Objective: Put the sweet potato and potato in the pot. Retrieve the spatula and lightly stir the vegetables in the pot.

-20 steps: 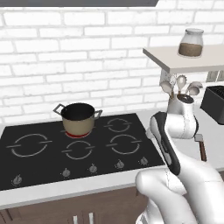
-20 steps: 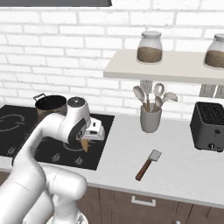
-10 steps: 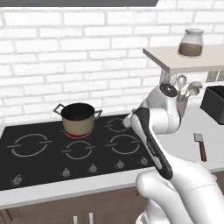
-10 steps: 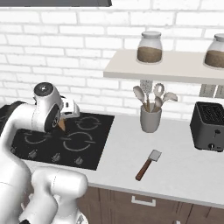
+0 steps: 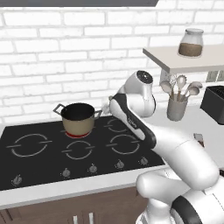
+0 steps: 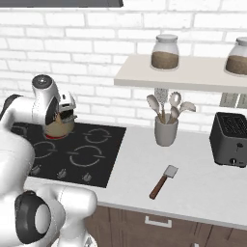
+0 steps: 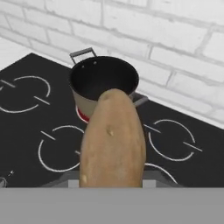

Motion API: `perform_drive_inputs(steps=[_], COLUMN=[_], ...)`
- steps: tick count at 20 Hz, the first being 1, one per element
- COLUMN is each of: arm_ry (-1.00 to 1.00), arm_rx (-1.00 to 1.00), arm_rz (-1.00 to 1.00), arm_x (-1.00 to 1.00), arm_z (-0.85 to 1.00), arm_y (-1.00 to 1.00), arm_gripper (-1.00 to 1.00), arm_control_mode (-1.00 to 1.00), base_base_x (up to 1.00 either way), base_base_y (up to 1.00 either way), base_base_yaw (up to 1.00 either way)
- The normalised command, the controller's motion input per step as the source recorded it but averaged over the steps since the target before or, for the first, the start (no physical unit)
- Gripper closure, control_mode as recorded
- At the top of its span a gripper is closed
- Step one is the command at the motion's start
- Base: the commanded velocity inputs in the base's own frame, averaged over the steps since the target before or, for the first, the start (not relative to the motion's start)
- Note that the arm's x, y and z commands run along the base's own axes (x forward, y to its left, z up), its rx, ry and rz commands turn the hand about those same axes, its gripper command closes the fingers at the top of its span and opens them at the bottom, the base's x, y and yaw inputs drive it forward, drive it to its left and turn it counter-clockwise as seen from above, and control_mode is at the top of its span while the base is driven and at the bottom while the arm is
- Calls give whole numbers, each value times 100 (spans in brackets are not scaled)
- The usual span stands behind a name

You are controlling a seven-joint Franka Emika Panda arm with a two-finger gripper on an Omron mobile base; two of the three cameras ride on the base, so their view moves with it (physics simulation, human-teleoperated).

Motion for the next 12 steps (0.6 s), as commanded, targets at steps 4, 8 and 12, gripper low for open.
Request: perform_drive_inputs(steps=[4,8,12], arm_ry=[0,0,0], arm_rx=[0,0,-2], arm_rz=[8,4,0], arm_x=[80,82,80], arm_z=[-2,-19,-44], arm_y=[67,68,59], arm_gripper=[100,100,100], arm_control_mode=[-100,-100,-100], base_base_x=[0,0,0], base_base_y=[0,0,0], base_base_yaw=[0,0,0])
